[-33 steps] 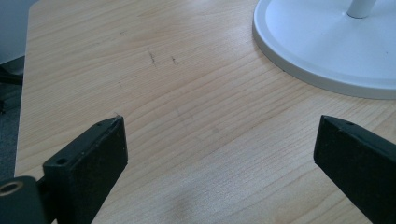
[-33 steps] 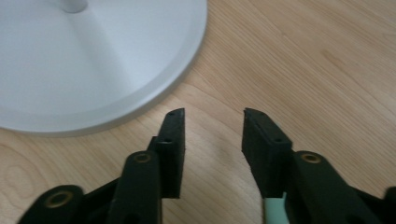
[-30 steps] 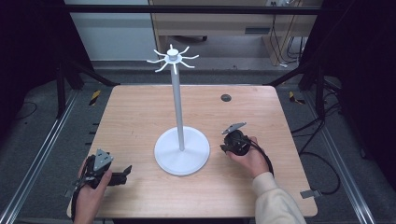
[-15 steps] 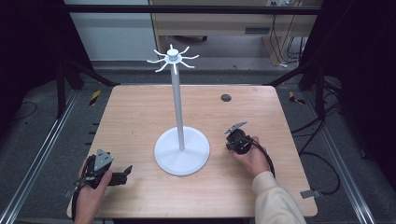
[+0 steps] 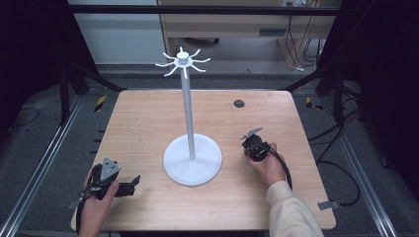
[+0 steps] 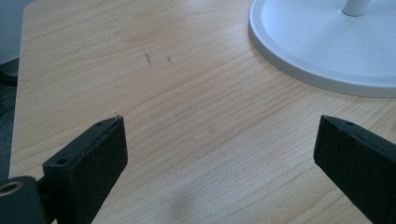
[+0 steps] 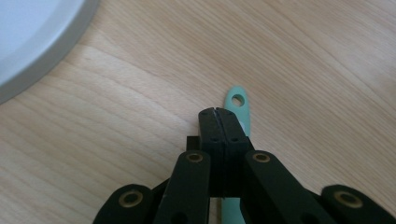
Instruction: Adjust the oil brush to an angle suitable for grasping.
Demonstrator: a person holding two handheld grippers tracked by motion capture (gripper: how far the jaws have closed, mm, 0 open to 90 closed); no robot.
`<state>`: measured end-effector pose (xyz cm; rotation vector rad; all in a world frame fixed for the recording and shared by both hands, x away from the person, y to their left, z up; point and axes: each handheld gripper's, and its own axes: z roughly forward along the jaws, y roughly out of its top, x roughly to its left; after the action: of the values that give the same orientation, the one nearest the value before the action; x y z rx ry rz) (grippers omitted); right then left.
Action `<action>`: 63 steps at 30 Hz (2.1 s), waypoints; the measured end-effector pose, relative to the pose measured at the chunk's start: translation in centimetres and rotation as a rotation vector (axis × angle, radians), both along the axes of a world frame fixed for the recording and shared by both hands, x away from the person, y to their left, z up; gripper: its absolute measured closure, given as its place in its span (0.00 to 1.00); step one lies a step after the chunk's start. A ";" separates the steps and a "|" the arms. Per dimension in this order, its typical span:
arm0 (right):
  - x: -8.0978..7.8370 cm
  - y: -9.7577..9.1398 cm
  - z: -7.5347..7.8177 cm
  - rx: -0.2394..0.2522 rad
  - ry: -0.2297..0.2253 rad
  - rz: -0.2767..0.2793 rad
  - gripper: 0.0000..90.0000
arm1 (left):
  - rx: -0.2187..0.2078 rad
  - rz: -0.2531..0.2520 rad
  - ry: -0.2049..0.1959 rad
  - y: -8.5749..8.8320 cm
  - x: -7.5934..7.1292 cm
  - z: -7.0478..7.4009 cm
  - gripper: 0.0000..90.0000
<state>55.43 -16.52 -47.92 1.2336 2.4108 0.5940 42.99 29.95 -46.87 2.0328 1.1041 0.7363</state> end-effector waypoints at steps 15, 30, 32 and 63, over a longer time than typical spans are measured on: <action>-0.3 -1.6 1.0 0.039 0.013 -0.054 0.97 | 0.003 -0.006 0.002 -0.1 0.0 0.0 0.03; -2.6 -3.3 2.7 0.034 0.115 -0.100 0.69 | 0.007 -0.019 0.006 -0.3 0.0 -0.1 0.03; -2.6 -3.5 2.7 0.024 0.117 -0.093 0.68 | 0.007 -0.019 0.007 -0.3 0.1 -0.1 0.03; -2.9 -5.0 1.5 -0.032 0.278 -0.128 0.81 | 0.015 -0.032 0.020 -0.6 0.1 -0.3 0.03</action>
<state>52.55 -21.50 -46.40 1.5310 2.5235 0.3646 43.10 29.34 -47.13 2.0698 1.0780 0.7111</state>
